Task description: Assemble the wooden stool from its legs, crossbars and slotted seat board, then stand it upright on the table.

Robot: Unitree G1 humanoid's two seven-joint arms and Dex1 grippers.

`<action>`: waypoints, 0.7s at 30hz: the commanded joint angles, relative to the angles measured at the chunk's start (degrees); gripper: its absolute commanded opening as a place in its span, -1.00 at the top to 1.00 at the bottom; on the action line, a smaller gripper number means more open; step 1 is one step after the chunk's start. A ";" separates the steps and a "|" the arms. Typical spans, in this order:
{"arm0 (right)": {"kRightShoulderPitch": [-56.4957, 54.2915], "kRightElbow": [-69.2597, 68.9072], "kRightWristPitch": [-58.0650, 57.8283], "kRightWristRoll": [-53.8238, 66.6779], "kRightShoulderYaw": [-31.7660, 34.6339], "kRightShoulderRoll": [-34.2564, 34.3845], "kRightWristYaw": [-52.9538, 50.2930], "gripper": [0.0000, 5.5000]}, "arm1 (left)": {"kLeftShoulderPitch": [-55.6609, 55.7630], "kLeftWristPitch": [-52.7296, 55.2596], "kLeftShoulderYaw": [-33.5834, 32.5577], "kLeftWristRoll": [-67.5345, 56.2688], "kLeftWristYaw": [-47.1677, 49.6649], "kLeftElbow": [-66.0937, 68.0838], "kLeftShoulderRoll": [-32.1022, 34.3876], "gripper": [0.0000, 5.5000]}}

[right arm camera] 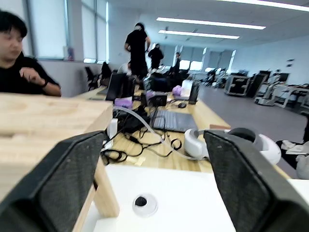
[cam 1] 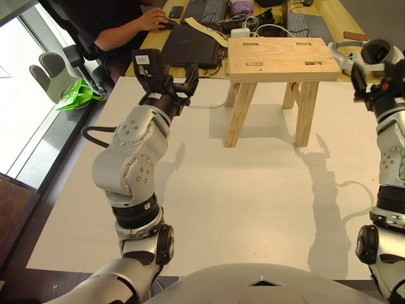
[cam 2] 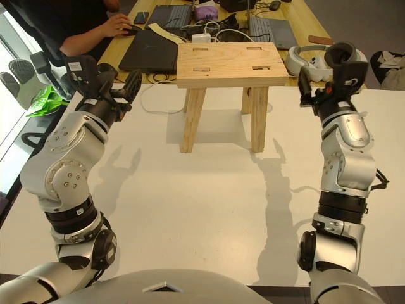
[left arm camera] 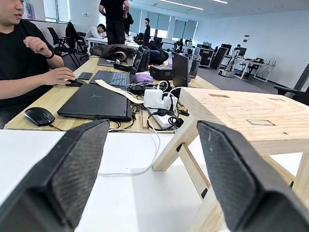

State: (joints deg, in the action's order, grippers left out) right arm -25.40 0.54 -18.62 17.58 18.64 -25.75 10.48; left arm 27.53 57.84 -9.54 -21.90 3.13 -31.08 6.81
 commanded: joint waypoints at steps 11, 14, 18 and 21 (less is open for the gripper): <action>22.54 -30.82 0.17 -2.62 -21.11 17.88 -5.93 -0.38 | -30.10 -30.64 19.73 20.03 7.81 -6.66 -4.47 -0.23; 26.92 -29.22 6.17 -7.19 -22.40 16.51 -4.69 -0.38 | -38.74 -39.22 24.36 25.86 8.56 -6.52 -2.93 -0.23; 27.14 -28.89 7.50 -9.01 -22.93 16.85 -4.31 -0.38 | -45.46 -45.70 26.08 28.55 9.53 -4.69 -4.03 -0.23; 27.70 -29.34 6.40 -11.35 -23.11 16.62 -5.34 -0.38 | -48.42 -47.99 27.01 29.98 10.56 -4.71 -5.51 -0.23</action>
State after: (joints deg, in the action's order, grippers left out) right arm 2.00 -28.67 -11.40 7.99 -4.28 -9.01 5.66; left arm -19.28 11.32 16.85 6.87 13.00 -36.22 2.35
